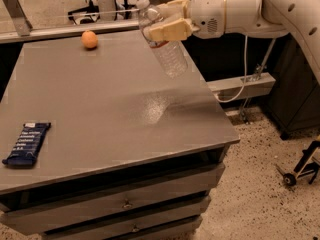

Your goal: Place water bottle upright

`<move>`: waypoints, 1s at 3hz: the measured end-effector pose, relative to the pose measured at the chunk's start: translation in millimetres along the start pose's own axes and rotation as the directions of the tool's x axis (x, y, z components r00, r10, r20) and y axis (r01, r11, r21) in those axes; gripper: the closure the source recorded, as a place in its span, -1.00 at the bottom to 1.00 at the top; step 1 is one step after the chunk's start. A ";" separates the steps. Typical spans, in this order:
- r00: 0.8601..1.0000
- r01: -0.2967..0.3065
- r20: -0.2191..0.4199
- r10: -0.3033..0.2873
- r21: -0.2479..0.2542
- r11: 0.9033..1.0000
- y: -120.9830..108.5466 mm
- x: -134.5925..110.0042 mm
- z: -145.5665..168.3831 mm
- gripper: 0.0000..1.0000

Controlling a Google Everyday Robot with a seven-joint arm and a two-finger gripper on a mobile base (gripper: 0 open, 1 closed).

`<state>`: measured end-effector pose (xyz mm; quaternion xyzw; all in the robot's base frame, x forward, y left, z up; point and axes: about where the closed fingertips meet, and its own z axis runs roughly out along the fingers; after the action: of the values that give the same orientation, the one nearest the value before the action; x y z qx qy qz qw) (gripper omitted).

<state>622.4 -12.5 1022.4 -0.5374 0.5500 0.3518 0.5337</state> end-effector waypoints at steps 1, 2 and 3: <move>0.988 0.033 0.155 -0.030 -0.018 0.999 -3.6 -1.0 19.6 1.00; 0.965 0.078 0.255 -0.068 -0.029 0.997 -8.5 2.9 31.2 1.00; 0.946 0.075 0.316 -0.064 -0.024 0.997 -10.6 16.0 33.1 1.00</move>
Offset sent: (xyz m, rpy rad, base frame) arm 0.0255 0.0312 -0.0142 0.3294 -0.1720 0.1413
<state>641.8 14.0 1002.9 -0.5029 0.4319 0.4240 0.6170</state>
